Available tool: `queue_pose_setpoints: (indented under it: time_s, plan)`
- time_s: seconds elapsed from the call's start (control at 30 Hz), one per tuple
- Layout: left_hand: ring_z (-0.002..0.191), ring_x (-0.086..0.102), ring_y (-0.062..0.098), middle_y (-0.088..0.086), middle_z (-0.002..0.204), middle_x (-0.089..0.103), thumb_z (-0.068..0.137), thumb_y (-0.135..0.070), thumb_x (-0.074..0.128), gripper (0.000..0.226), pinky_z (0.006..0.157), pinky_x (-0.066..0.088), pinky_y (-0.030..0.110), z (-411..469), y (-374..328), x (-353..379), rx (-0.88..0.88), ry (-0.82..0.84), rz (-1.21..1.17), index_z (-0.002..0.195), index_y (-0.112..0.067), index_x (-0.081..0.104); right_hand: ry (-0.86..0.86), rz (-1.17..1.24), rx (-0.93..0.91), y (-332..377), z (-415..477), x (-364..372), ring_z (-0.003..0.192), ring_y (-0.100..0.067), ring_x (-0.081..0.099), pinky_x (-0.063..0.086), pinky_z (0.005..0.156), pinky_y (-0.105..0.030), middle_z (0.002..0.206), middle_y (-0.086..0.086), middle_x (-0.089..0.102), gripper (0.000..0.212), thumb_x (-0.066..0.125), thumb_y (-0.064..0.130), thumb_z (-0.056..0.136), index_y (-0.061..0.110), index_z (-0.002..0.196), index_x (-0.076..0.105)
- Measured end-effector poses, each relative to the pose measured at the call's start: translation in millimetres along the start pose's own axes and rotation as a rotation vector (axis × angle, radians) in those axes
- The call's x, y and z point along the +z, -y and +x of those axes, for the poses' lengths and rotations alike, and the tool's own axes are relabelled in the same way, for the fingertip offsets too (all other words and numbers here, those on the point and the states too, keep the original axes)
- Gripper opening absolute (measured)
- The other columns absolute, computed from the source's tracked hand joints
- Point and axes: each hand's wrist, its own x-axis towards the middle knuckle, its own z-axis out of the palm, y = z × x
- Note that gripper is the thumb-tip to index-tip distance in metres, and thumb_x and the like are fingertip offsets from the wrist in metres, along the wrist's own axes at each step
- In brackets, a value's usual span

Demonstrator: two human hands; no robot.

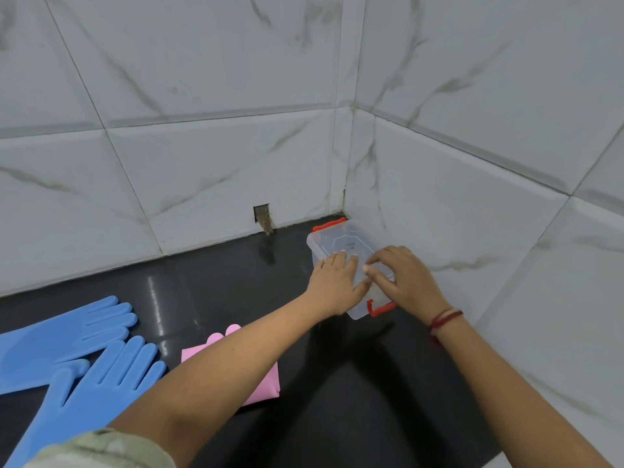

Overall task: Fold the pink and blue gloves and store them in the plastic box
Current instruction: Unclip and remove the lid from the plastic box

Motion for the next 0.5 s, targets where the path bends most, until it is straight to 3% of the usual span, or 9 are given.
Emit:
queue_pose_setpoints:
  time_s: [0.13,0.27,0.37,0.43,0.5]
  plan:
    - [0.115,0.052,0.029,0.012,0.127,0.054,0.097,-0.035,0.034,0.04,0.097,0.044,0.044,3.7,9.8,-7.8,0.026,-0.091,-0.121,0.126,-0.013,0.048,0.163,0.066,0.132,0.2,26.9,18.9,0.12,-0.021,0.051,0.039,0.105,-0.035,0.127,-0.007,0.058,0.035,0.041,0.032,0.098,0.013,0.125,0.055]
    - [0.084,0.06,0.021,0.006,0.094,0.065,0.096,-0.027,0.039,0.028,0.079,0.054,0.044,29.0,31.8,-33.1,-0.074,-0.181,-0.303,0.095,-0.012,0.062,0.252,-0.046,0.208,-2.1,26.8,36.5,0.135,-0.021,0.038,0.028,0.113,-0.038,0.146,-0.006,0.044,0.045,0.039,0.04,0.098,0.02,0.137,0.045]
    - [0.104,0.057,0.026,0.011,0.116,0.061,0.095,-0.031,0.045,0.031,0.09,0.049,0.042,55.8,50.9,-44.9,-0.198,-0.216,-0.308,0.116,-0.011,0.058,0.247,-0.065,0.22,-7.0,23.9,39.4,0.136,-0.019,0.036,0.026,0.114,-0.035,0.148,-0.003,0.04,0.047,0.04,0.043,0.096,0.023,0.139,0.042]
    - [0.119,0.051,0.031,0.016,0.132,0.053,0.096,-0.036,0.044,0.046,0.098,0.044,0.043,73.8,63.0,-45.9,-0.308,-0.079,-0.309,0.131,-0.007,0.048,0.264,-0.065,0.225,-9.9,24.4,40.6,0.137,-0.017,0.034,0.024,0.115,-0.035,0.15,0.0,0.038,0.049,0.041,0.046,0.095,0.026,0.14,0.04]
    - [0.115,0.055,0.03,0.015,0.128,0.057,0.099,-0.036,0.04,0.044,0.094,0.045,0.038,87.8,71.7,-44.4,-0.34,0.04,-0.327,0.127,-0.005,0.052,0.276,-0.06,0.233,-11.5,25.9,41.6,0.138,-0.015,0.032,0.024,0.115,-0.035,0.151,0.003,0.036,0.05,0.041,0.047,0.095,0.028,0.14,0.039]
